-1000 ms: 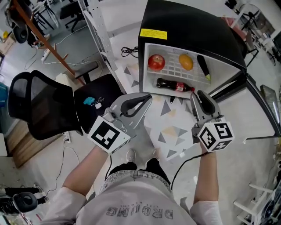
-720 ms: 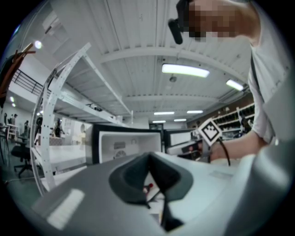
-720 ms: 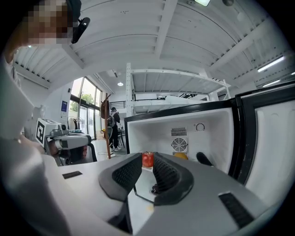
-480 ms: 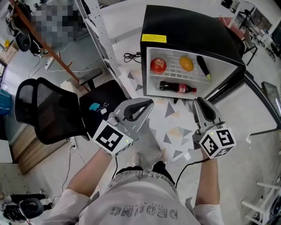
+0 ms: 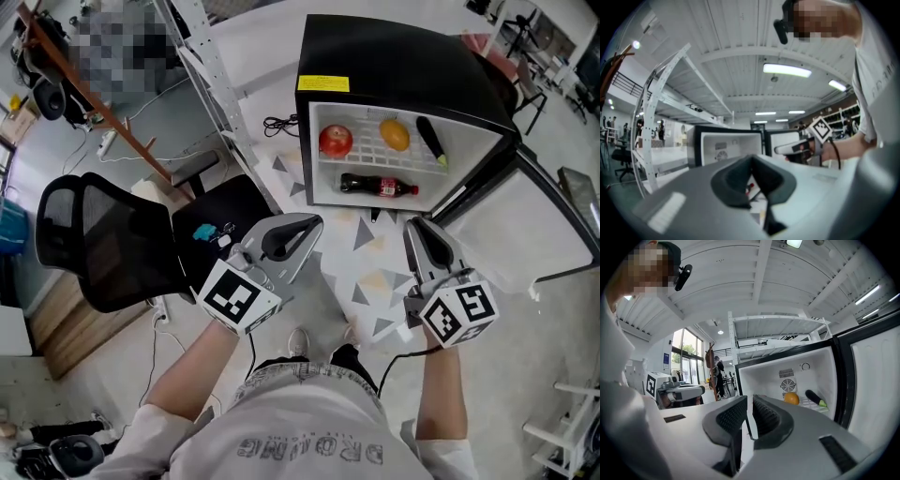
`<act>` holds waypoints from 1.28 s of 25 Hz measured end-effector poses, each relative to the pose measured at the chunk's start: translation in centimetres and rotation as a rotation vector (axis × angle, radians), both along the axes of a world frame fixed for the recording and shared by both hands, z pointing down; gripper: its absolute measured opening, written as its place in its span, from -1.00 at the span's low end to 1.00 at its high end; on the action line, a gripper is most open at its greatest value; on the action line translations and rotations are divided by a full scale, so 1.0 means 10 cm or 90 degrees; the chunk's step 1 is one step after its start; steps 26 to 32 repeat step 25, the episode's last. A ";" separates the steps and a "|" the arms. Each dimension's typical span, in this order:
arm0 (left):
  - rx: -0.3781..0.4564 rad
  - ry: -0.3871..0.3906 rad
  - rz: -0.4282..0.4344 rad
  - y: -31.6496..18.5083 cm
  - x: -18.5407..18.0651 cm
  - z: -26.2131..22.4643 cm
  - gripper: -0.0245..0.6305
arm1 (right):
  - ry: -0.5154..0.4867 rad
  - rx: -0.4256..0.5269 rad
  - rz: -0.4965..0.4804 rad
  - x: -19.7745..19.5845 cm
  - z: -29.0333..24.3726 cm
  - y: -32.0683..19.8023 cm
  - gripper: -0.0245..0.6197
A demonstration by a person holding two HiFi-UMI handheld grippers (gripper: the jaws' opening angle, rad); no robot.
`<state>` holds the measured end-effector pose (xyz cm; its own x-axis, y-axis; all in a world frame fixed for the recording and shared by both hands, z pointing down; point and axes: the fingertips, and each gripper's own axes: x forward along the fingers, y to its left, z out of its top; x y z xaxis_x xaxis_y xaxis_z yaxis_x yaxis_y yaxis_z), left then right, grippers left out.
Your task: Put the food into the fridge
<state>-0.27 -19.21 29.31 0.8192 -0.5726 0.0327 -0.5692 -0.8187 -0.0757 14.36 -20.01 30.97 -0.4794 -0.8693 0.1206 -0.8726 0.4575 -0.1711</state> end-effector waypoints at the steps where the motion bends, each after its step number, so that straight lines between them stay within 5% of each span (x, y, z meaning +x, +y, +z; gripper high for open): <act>1: 0.000 0.000 0.000 0.00 0.00 0.01 -0.90 | -0.002 -0.002 0.000 0.00 0.02 0.01 -0.81; 32: -0.008 -0.003 0.012 -0.04 0.16 0.06 -0.90 | -0.004 -0.022 -0.007 0.06 0.13 0.02 -0.90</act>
